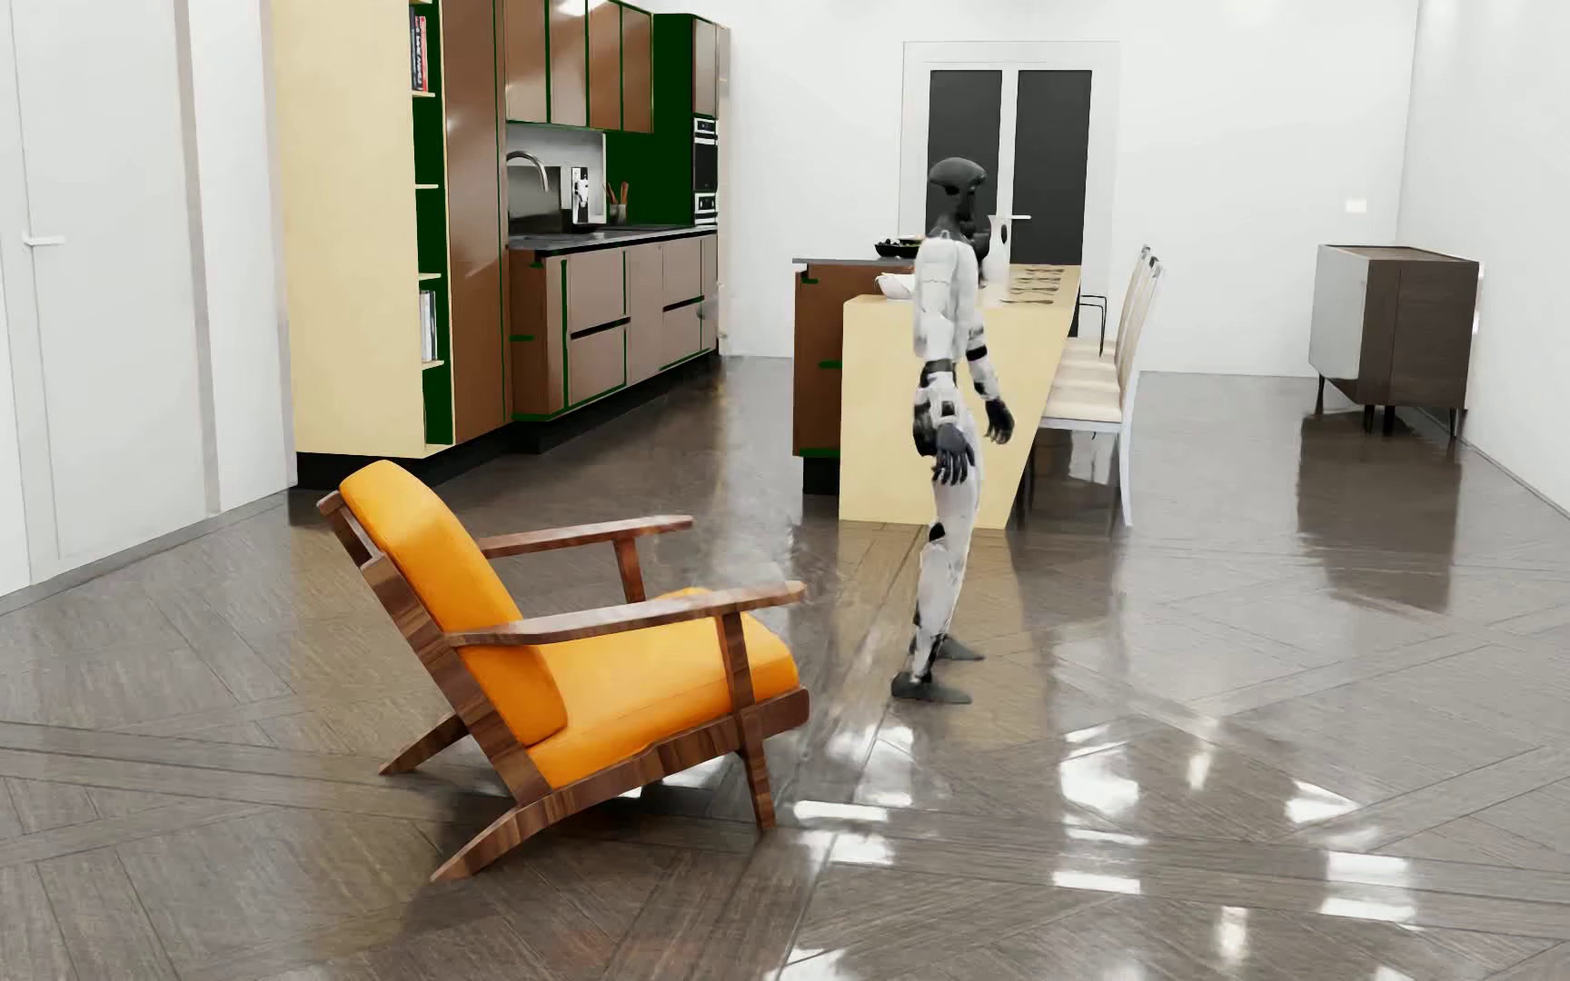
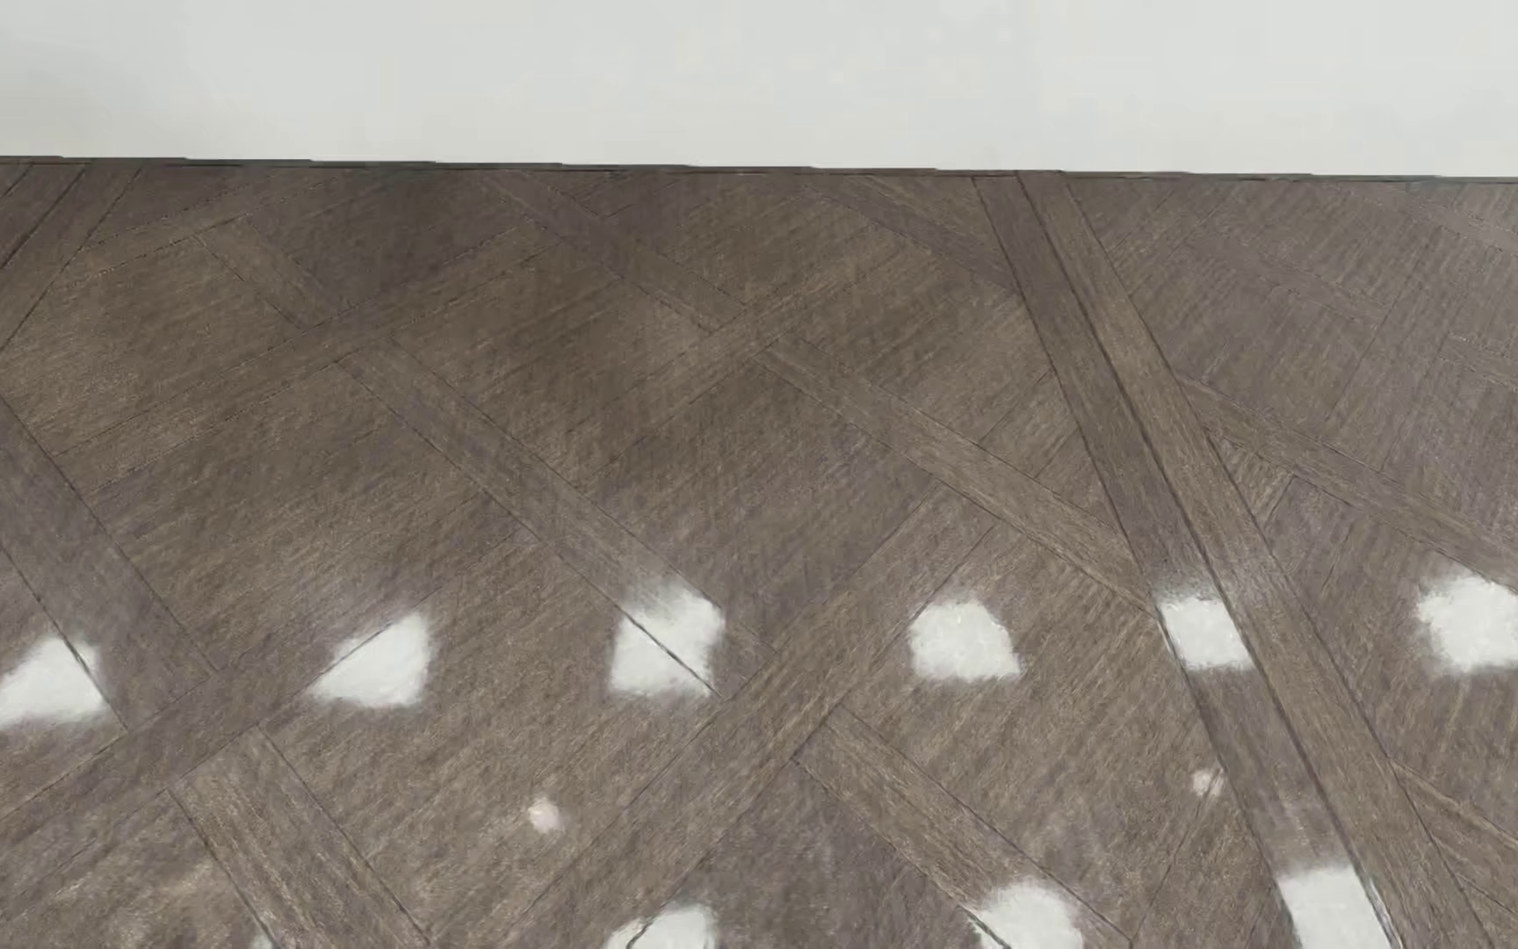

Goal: Rest on the chair

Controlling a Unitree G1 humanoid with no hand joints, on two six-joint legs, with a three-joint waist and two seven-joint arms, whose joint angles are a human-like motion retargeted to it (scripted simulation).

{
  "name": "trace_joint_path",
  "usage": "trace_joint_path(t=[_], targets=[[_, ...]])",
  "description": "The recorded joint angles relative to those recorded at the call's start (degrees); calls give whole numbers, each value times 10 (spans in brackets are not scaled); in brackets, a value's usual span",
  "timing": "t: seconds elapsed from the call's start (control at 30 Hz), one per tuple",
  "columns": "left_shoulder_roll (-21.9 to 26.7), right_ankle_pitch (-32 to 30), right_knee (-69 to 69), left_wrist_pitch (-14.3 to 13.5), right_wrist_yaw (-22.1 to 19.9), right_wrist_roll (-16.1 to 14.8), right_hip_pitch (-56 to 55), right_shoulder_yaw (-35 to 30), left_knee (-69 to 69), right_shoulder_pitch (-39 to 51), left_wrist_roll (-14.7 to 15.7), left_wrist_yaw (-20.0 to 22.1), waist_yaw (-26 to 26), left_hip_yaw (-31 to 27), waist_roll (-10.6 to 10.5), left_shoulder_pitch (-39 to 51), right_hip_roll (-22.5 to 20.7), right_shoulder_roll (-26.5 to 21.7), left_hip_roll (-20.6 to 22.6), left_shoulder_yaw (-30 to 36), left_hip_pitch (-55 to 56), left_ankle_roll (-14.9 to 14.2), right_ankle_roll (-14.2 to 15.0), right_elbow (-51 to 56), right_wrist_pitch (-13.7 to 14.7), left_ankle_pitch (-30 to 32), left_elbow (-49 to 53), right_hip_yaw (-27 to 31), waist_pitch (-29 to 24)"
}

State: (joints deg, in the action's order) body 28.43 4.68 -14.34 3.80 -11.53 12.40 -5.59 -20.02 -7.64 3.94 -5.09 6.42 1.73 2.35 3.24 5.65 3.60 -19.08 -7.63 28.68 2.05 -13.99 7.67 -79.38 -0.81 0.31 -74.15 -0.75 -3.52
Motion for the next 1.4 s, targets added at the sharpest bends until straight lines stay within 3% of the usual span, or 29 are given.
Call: trace_joint_path(t=[0.13,0.3,0.47,0.5,0.6,0.8,0.9,0.93,0.97,1.0,1.1,1.17,1.2,1.23,1.27,1.33,1.4], targets=[[-4,-6,-2,-6,10,14,-1,-5,-10,-7,-5,3,-1,4,-1,3,15,2,12,-3,-3,6,5,4,-4,-14,4,-2,-1],[-10,-19,-9,-13,8,5,-8,-9,-58,-1,-9,-6,-6,-20,-3,-6,30,-8,37,5,0,16,11,10,-4,-75,14,13,-4],[8,-53,-4,-17,1,16,-47,9,-44,18,-27,-23,13,27,9,-13,27,5,33,28,-17,20,25,31,1,-71,30,37,-15],[20,-57,-9,-17,4,25,-62,8,-33,18,-40,-30,17,34,11,-16,22,10,33,33,-23,26,28,37,5,-73,39,42,-18],[37,-38,-52,-25,27,58,-80,24,-9,17,-32,-20,30,64,16,-18,13,16,29,24,-48,45,11,36,8,-72,43,23,-35],[34,-30,-64,-34,40,68,-87,61,0,-2,-42,-16,31,112,12,-31,58,2,23,5,-106,99,11,26,15,-81,42,-9,-43],[30,-17,-43,-43,38,87,-85,78,6,-1,-54,-12,31,136,10,-20,65,-3,22,12,-141,127,-9,26,33,-60,43,-44,-55],[25,2,-53,-30,51,58,-107,67,23,-27,-8,24,37,136,15,-38,46,-2,26,4,-145,82,0,45,-15,-89,41,-32,-22],[25,-6,-43,-31,54,63,-99,68,13,-33,-7,26,36,140,14,-40,35,-3,22,4,-150,79,-6,47,-14,-84,49,-36,-20],[22,-47,-28,-35,51,61,-95,59,-18,-36,4,38,36,140,7,-40,19,-4,4,2,-148,64,7,46,-12,-84,53,-23,-19],[29,-45,-19,-33,50,66,-60,30,-170,-45,34,38,33,138,3,-45,-25,-6,-63,5,-121,-8,-28,51,-7,-50,60,-18,-26],[23,-47,17,-28,49,61,-18,35,-300,-44,34,41,20,109,3,-35,-41,-15,-88,6,-58,-22,-57,55,-12,-24,58,-17,-35],[15,-48,34,-28,48,52,6,26,-348,-39,44,48,11,86,2,-32,-44,-22,-79,5,-28,-21,-61,55,-16,-36,60,-12,-42],[8,-47,50,-27,48,48,27,17,-378,-37,54,46,0,60,2,-33,-48,-27,-56,11,-1,6,-65,55,-21,-60,60,-7,-46],[3,-41,54,-28,48,45,40,3,-397,-32,44,35,-10,36,1,-31,-50,-31,-33,10,30,26,-67,55,-21,-80,61,-3,-50],[-3,-17,36,-31,52,46,50,-18,-400,-18,19,18,-27,3,-5,-30,-52,-41,3,-4,104,5,-71,59,-19,-94,67,-5,-55],[-7,-2,50,-29,51,43,79,-33,-328,-6,20,15,-36,-17,-7,-31,-56,-45,42,-4,158,14,-74,68,-21,-106,64,1,-56]])
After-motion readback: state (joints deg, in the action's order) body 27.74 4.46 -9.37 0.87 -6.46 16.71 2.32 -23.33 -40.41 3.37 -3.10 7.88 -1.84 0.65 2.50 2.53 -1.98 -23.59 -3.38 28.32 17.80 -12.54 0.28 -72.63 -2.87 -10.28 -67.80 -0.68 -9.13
